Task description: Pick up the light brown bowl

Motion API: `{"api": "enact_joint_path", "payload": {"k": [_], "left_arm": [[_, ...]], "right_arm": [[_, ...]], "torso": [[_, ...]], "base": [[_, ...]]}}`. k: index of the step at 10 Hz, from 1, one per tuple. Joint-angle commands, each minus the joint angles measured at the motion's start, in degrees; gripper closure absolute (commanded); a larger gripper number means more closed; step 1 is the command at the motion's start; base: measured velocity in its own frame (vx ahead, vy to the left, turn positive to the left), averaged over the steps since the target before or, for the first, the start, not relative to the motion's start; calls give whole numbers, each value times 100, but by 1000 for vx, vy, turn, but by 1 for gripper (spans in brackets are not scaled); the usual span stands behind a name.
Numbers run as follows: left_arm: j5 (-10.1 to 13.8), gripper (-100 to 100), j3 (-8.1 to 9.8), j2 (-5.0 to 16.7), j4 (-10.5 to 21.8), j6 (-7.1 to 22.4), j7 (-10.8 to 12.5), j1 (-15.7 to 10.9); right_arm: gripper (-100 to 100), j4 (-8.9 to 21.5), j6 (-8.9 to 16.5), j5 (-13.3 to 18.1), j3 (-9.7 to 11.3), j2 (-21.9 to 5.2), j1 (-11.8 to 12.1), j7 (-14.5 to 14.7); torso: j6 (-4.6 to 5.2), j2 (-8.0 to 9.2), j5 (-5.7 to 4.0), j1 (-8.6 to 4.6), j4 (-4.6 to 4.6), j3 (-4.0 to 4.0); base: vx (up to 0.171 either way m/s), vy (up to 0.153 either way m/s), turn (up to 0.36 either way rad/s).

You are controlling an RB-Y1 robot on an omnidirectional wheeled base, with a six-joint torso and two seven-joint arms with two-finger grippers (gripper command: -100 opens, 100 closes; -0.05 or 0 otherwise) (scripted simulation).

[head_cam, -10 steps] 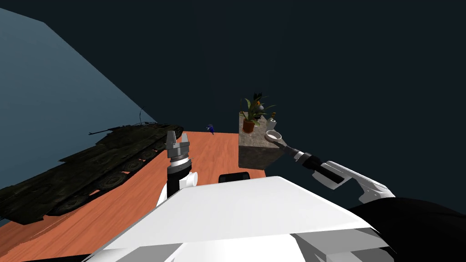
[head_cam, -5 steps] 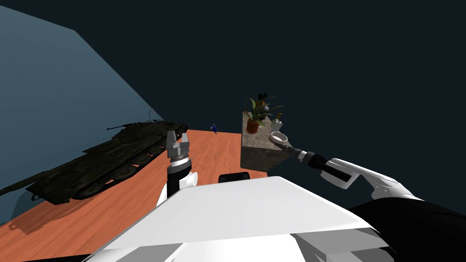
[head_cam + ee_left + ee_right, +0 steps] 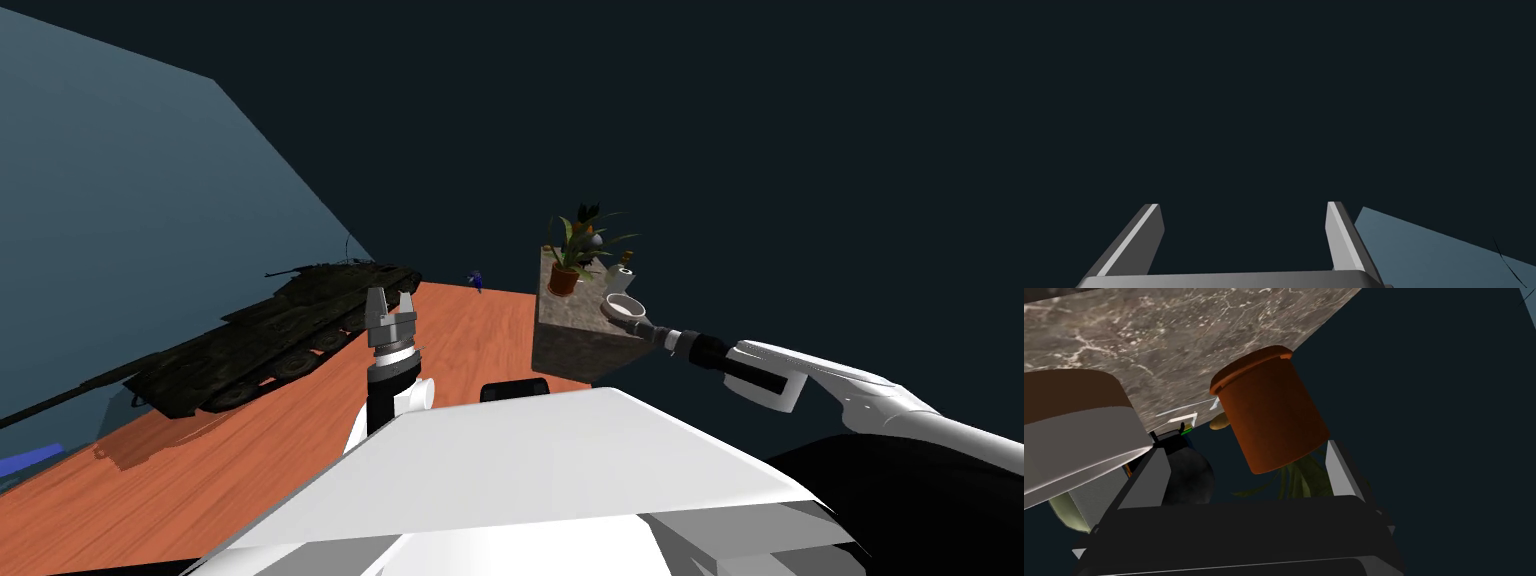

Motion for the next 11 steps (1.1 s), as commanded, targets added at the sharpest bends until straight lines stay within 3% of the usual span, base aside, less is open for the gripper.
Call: {"api": "enact_joint_path", "payload": {"k": [1,8,11], "left_arm": [[0,0,0,0,0,0,0,0],[0,0,0,0,0,0,0,0],[0,0,0,0,0,0,0,0]], "right_arm": [[-100,147,-38,44,74,-286,78,-63],[-100,555,-164,172,331,-1544,256,-252],[-100,792,-247,257,534,-2066,371,-372]], "torso": [[0,0,0,0,0,0],[-4,-6,-1,-1,-2,-4],[1,-6,-1,-1,-1,-3]], "base": [[9,20,191],[20,12,119],[22,2,116]]}}
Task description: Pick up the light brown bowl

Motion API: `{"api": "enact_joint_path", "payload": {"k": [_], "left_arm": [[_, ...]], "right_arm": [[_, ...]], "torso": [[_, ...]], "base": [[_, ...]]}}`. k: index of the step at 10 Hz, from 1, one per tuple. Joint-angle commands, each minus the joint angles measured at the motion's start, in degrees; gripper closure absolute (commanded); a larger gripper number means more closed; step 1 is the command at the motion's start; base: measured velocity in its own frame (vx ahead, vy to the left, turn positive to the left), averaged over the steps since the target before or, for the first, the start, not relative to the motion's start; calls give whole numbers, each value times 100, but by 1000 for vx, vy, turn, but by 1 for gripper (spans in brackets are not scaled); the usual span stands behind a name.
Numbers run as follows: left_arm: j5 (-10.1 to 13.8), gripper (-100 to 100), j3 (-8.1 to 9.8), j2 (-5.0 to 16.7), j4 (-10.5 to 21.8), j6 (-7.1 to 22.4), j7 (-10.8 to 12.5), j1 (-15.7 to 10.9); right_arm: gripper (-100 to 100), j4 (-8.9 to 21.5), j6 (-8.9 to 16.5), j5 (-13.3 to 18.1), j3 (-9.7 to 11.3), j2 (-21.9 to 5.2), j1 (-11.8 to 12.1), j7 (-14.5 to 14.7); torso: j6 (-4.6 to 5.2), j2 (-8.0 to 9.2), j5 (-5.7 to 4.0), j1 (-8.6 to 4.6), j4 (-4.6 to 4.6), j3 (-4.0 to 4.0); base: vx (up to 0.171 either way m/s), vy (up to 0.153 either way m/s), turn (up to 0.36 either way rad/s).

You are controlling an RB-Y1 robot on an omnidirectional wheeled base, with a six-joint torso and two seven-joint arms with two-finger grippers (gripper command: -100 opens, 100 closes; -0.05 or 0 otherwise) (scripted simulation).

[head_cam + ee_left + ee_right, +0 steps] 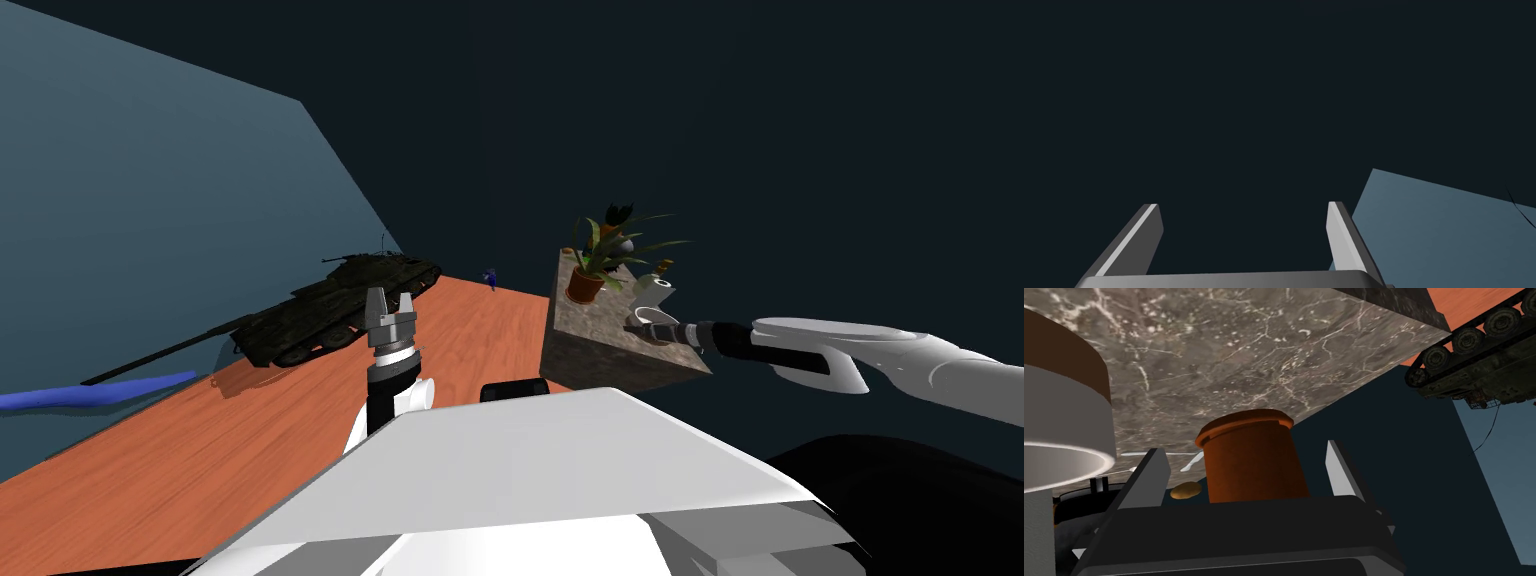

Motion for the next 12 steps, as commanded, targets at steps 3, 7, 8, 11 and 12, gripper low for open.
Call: {"api": "enact_joint_path", "payload": {"k": [3,7,8,11,12], "left_arm": [[0,0,0,0,0,0,0,0],[0,0,1,0,0,0,0,1],[0,0,0,0,0,0,0,0],[0,0,0,0,0,0,0,0],[0,0,0,0,0,0,0,0]], "right_arm": [[-100,186,-64,77,216,-506,25,-94],[-100,452,-181,192,557,-1219,195,-249],[-100,452,-181,192,557,-1230,195,-249],[-100,523,-217,226,671,-1426,248,-294],[-100,587,-252,258,781,-1596,299,-336]], "torso": [[1,1,-1,-2,0,0],[5,1,-3,-8,1,1],[2,2,-2,-6,1,1],[4,9,-2,-6,3,6],[5,10,-3,-7,3,6]], "base": [[18,-5,91],[21,-17,109],[10,-17,48],[3,-15,46],[4,-24,66]]}}
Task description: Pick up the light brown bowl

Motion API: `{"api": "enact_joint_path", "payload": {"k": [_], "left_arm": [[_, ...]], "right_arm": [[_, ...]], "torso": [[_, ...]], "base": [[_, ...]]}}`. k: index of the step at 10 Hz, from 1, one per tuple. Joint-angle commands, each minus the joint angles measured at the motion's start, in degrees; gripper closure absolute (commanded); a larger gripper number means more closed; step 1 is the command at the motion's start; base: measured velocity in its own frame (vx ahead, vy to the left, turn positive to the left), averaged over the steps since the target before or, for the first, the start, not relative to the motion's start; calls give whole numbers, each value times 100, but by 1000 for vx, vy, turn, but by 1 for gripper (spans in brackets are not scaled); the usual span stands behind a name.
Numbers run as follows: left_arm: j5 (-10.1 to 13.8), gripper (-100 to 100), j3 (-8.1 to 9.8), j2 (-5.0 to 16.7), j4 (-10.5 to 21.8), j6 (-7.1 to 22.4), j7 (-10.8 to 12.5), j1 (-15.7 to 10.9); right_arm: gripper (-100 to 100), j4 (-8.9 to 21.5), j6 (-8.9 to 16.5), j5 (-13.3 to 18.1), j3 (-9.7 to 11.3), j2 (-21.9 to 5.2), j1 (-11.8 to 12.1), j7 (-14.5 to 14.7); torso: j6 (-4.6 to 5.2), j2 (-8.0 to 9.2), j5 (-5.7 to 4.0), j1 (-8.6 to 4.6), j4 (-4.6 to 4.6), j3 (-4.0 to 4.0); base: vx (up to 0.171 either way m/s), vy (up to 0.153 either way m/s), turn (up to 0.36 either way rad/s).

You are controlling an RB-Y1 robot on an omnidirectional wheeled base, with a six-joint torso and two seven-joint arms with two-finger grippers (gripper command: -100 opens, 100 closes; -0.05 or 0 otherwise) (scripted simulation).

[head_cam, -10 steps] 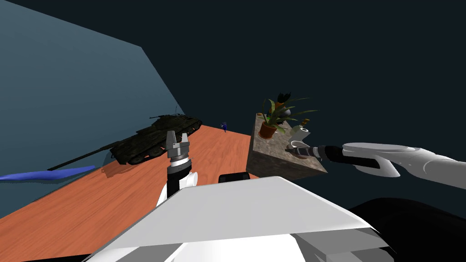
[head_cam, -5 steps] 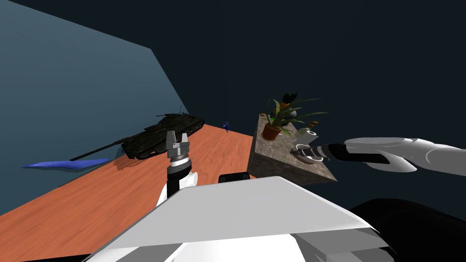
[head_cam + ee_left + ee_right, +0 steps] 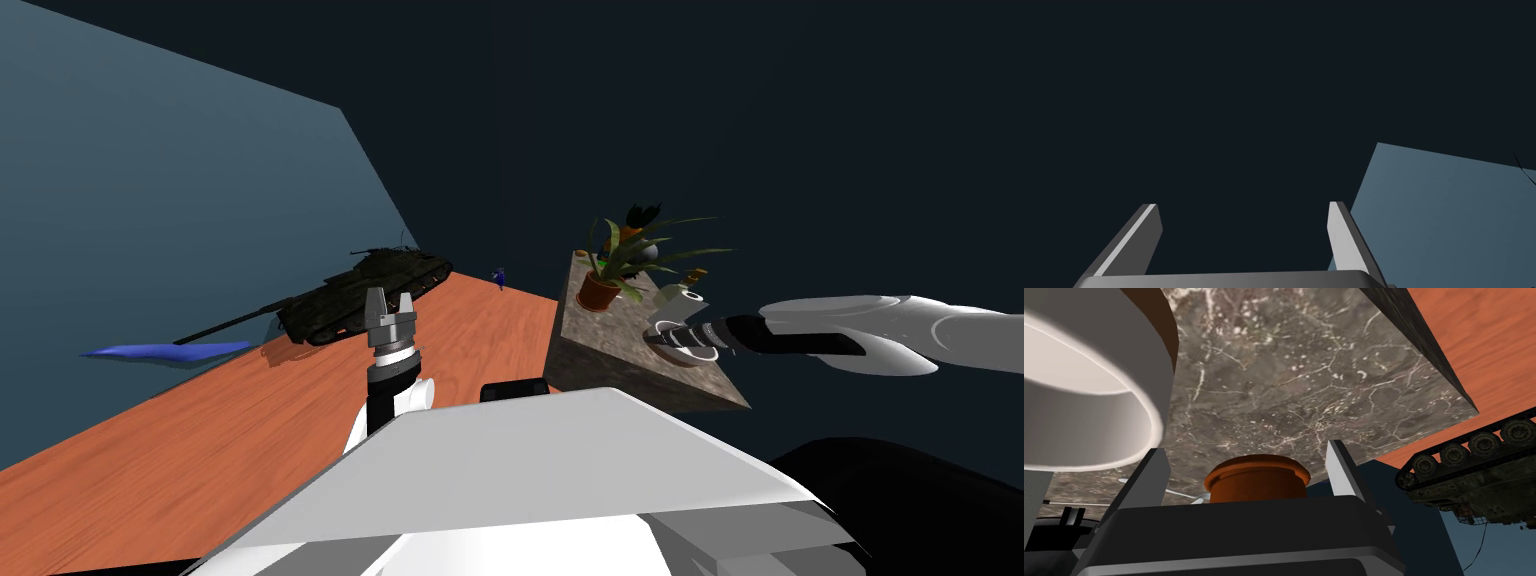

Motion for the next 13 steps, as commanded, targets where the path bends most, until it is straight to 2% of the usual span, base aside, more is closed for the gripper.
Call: {"api": "enact_joint_path", "payload": {"k": [1,2,4,5,6,7,8,10,13], "left_arm": [[0,0,0,0,0,0,0,0],[0,0,0,0,0,0,0,0],[0,0,0,0,0,0,0,0],[0,0,0,0,0,0,0,0],[0,0,0,0,0,0,0,0],[0,0,0,0,0,0,0,0],[0,0,0,0,0,0,0,0],[0,0,0,0,0,0,0,0],[0,0,0,0,0,0,0,0]], "right_arm": [[-100,89,-87,286,222,111,-286,-286],[-100,89,-87,334,222,111,-402,-291],[-100,89,-87,601,222,111,-410,-374],[-100,89,-87,601,222,111,-410,-374],[-100,193,-145,655,427,-150,-315,-442],[-100,193,-145,23,507,-150,-315,-185],[-100,193,-145,29,476,-150,-315,-146],[-100,193,-145,363,427,-150,-315,-442],[-100,193,-145,652,427,-150,-315,-442]], "torso": [[0,0,0,0,0,0],[4,2,-2,-1,1,2],[4,5,0,6,2,4],[3,5,1,8,2,4],[4,6,0,8,2,4],[-2,-1,2,2,0,0],[4,2,-4,-9,1,2],[4,5,-2,2,2,4],[4,6,0,9,2,4]], "base": [[3,-22,52],[2,-9,-2],[0,0,0],[0,0,0],[6,-27,124],[2,-52,80],[1,-31,-14],[0,-3,-8],[0,2,1]]}}
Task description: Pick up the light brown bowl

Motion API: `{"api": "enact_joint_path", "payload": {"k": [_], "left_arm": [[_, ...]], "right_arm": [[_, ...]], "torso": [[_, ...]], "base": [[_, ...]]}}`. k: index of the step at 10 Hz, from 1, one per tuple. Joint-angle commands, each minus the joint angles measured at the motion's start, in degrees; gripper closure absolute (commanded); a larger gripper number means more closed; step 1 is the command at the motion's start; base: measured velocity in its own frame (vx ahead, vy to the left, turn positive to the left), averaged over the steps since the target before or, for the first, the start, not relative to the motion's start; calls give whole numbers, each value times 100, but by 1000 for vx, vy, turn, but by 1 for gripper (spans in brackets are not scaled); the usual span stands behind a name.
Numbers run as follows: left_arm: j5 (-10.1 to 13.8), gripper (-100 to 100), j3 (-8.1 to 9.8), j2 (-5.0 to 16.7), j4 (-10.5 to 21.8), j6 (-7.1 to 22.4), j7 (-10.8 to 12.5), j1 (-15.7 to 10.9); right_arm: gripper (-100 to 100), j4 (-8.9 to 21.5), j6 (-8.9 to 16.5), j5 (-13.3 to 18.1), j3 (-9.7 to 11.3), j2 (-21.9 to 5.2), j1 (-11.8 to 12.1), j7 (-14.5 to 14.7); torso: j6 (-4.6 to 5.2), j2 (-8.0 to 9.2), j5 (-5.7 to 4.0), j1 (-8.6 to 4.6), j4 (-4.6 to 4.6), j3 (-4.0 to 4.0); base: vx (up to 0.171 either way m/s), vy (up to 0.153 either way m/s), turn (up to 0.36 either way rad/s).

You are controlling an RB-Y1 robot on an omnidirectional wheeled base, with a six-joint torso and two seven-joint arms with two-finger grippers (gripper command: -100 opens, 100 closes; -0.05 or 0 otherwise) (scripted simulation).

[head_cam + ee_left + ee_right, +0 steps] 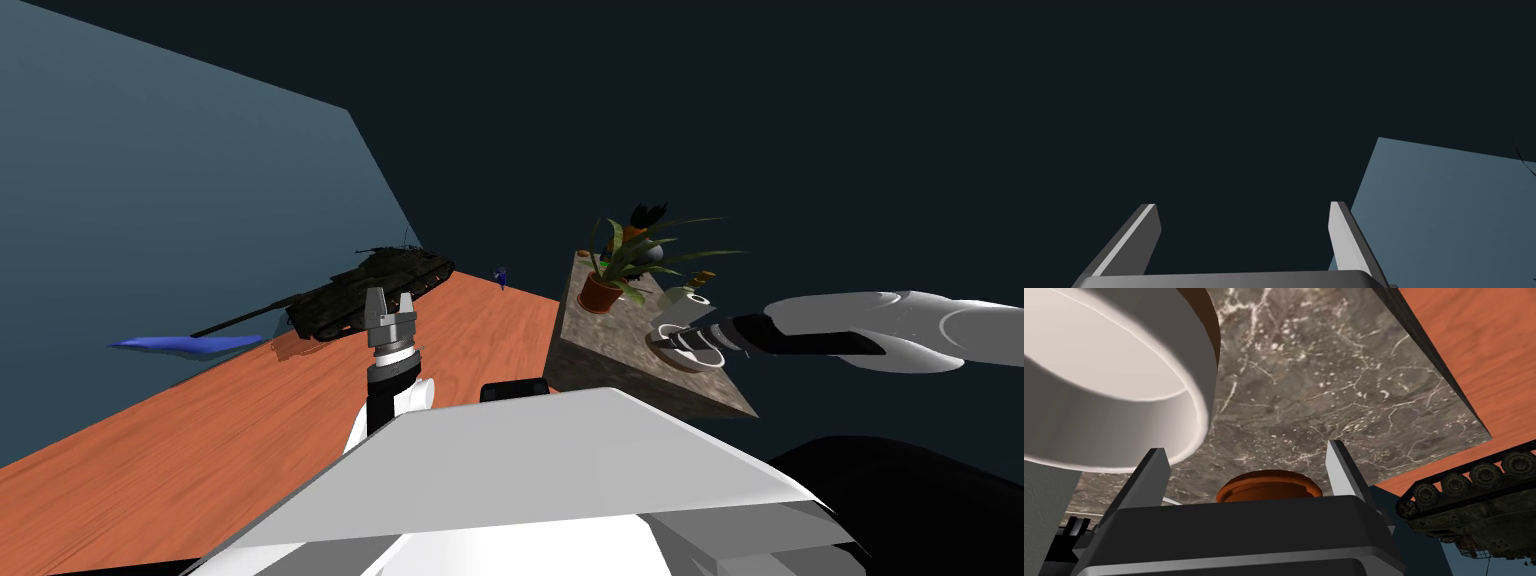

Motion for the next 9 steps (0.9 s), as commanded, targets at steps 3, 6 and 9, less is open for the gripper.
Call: {"api": "enact_joint_path", "payload": {"k": [3,6,9], "left_arm": [[0,0,0,0,0,0,0,-1],[0,0,0,0,0,0,0,0],[0,0,0,0,0,0,0,0]], "right_arm": [[-100,76,-56,252,-30,-151,172,-106],[-100,77,-62,175,417,-151,62,-113],[0,90,-75,187,288,-143,145,-122]], "torso": [[-4,3,-3,-16,0,1],[2,1,-1,-1,0,1],[0,-1,0,-1,0,0]], "base": [[-12,-41,70],[1,1,-4],[0,0,0]]}}
